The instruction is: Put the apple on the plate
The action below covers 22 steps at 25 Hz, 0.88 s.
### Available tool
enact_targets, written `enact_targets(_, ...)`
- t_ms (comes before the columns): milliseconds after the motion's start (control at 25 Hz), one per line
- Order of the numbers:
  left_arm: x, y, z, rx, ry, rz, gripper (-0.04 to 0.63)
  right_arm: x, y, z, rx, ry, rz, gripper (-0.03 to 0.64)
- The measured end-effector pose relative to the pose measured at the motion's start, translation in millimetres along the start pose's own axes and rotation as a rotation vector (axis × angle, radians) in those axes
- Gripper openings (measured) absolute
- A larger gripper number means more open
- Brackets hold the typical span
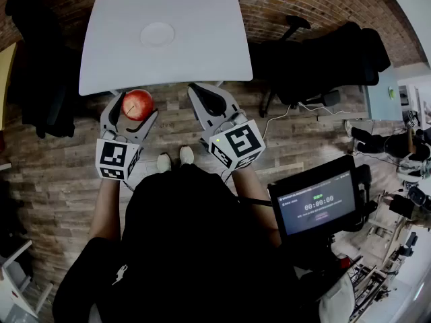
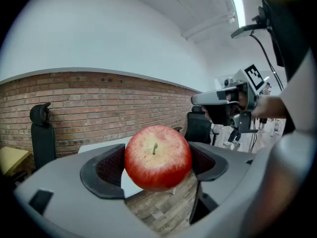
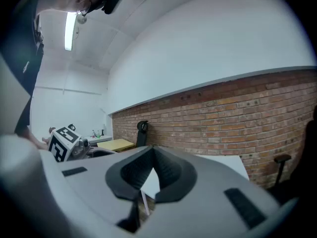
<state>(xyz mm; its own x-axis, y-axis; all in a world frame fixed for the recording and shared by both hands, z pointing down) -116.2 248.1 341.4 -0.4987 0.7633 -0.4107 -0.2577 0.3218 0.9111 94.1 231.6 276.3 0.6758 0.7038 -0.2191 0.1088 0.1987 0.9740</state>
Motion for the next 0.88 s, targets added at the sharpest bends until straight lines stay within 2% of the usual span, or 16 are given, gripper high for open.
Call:
enact_targets(520, -0.3, -8.0, -14.0, -0.009, 0.001, 0.023, 0.403, -10.9, -11.0, 2.2, -0.042, -0.005, 0.032, 0.003)
enact_targets(880, 12.1, 12.1, -30.3, -0.005, 0.017, 0.036, 0.402, -19.7, -5.2, -17.8, -0.052, 0.018, 0.040, 0.003)
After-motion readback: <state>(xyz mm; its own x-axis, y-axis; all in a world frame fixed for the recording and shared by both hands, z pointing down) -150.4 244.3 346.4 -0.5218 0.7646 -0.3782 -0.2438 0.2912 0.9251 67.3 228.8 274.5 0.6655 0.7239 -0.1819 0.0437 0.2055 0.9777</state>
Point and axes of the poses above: the fingertips, and each gripper's own axes: x backward along the fingers, z to its right, y out of its underside, the point moved 8 cm from there along x, backward along the fingers, and after that the axes turned 6 degrees about -z, right-handed, at the moved point
